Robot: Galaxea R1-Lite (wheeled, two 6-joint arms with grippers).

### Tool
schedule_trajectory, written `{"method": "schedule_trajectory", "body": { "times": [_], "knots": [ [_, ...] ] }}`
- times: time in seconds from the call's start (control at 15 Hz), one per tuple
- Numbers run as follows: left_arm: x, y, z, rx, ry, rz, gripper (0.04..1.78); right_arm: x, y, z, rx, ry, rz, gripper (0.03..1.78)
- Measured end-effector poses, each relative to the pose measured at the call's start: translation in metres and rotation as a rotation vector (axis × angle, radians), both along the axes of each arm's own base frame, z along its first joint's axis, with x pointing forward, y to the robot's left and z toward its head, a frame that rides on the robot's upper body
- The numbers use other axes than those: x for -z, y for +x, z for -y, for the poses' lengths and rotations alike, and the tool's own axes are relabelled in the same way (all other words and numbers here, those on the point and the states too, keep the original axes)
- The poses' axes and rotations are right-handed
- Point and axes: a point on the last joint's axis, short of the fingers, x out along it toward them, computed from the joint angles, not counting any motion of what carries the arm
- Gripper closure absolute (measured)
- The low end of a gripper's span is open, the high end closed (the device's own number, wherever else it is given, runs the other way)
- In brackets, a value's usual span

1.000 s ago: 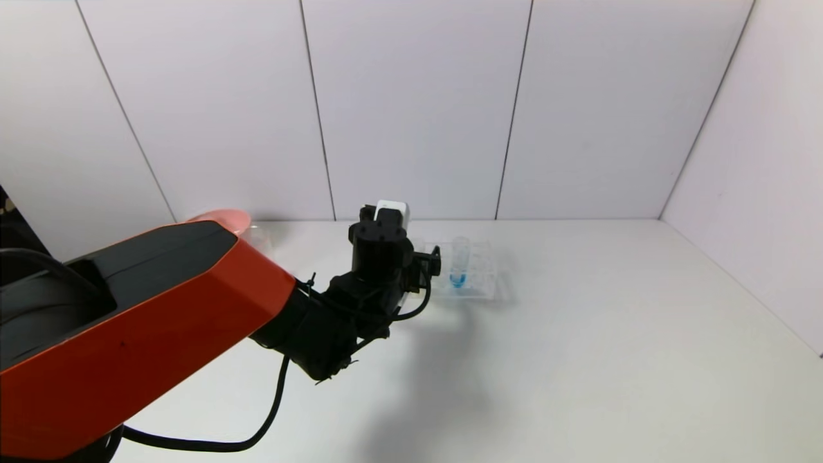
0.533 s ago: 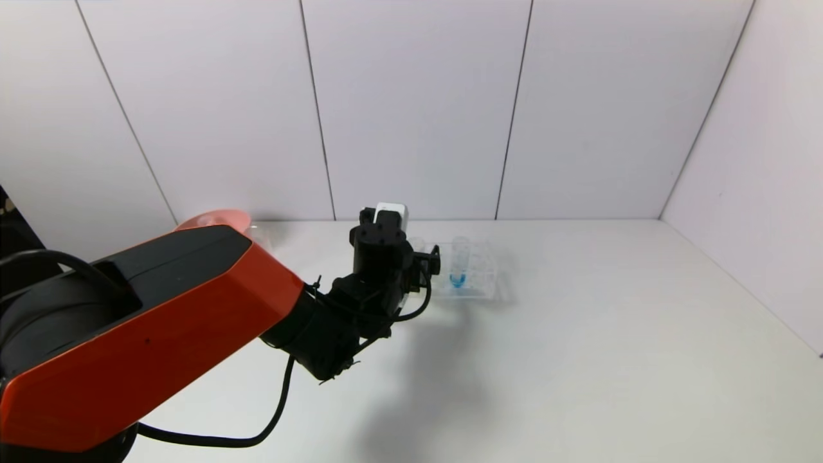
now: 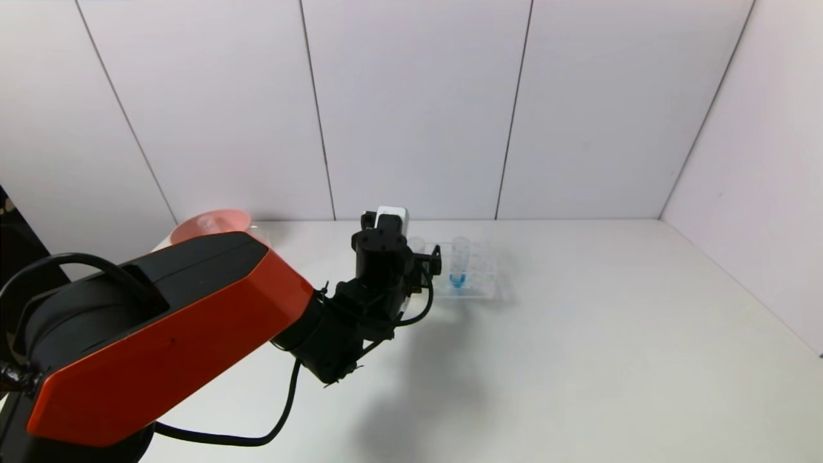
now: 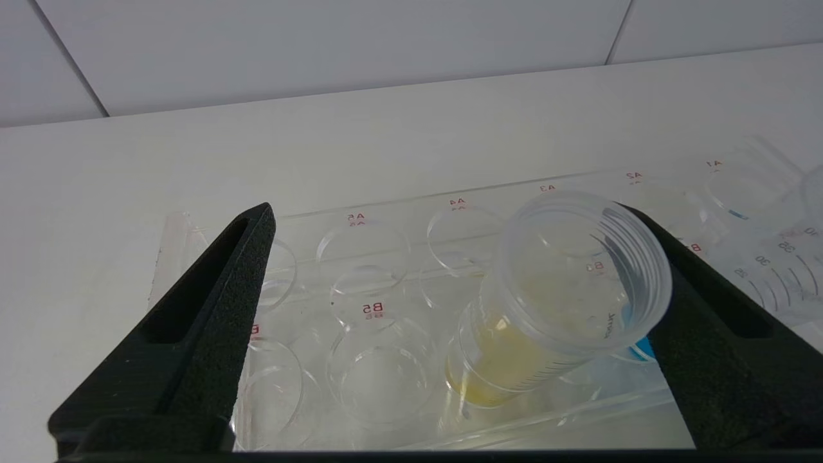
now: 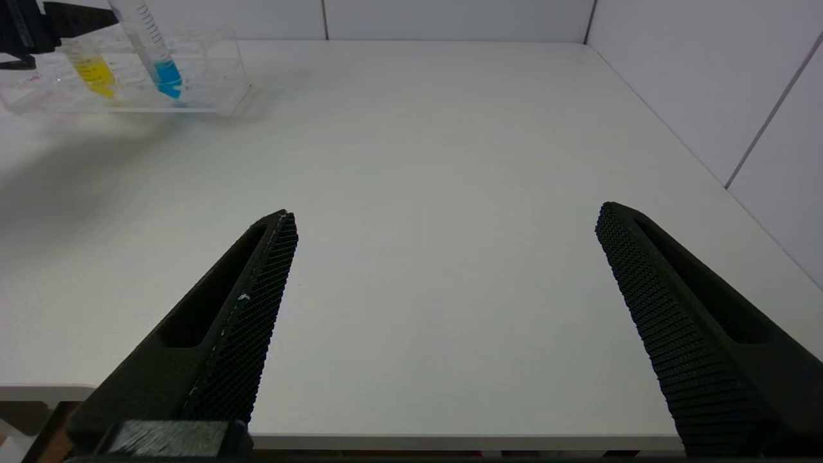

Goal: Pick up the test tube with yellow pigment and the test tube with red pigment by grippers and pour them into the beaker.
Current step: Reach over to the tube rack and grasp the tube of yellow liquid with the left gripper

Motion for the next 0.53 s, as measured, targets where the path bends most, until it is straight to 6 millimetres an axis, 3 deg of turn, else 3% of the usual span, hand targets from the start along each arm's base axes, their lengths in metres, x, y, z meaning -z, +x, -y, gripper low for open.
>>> {"method": "schedule_trajectory", "body": {
  "times": [0.33, 0.53],
  "knots": [
    [0.0011, 0.0004, 0.0004, 0.001, 0.006, 0.0, 0.11, 0.0, 0.0, 0.0, 0.0, 0.0, 0.0, 0.11],
    [0.0019, 0.0002, 0.0002, 0.003, 0.015, -0.005, 0.41, 0.0, 0.0, 0.0, 0.0, 0.0, 0.0, 0.11]
  ]
}}
